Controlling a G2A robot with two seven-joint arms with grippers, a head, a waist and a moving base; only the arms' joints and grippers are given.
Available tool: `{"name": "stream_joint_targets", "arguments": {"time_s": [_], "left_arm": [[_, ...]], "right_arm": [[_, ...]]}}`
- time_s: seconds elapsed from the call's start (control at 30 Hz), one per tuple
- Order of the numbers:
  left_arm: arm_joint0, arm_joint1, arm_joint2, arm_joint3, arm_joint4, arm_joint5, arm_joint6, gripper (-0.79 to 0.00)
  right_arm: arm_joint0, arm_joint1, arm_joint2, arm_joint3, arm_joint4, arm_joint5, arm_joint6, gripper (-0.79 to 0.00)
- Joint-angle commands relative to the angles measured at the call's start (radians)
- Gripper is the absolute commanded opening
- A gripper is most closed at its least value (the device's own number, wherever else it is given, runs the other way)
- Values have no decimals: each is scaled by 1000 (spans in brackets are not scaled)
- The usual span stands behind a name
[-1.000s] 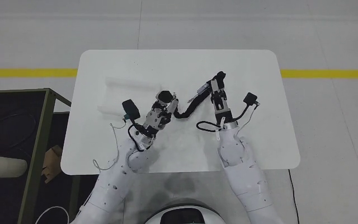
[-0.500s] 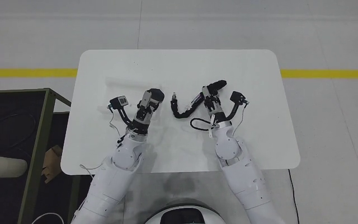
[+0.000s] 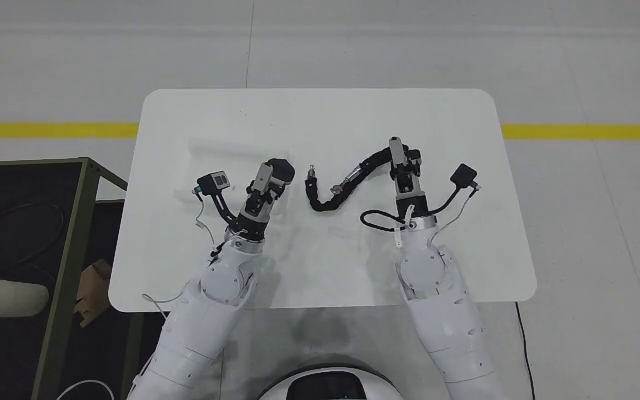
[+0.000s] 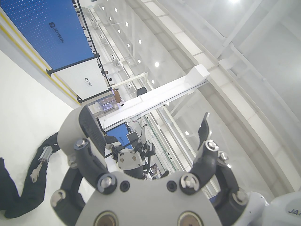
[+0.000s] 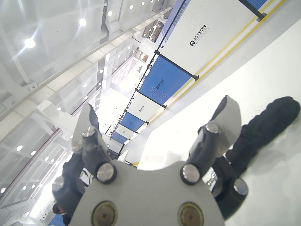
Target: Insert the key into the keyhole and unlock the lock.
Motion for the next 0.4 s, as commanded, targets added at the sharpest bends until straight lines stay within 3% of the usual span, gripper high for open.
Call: {"name": "stream_joint_targets", "arguments": {"time_s": [0.0, 0.37], "left_arm": [[0, 0, 0, 0, 0, 0, 0, -1], [0, 0, 0, 0, 0, 0, 0, -1]], "right_arm": [[0, 0, 0, 0, 0, 0, 0, -1], [0, 0, 0, 0, 0, 8, 1, -1]]}}
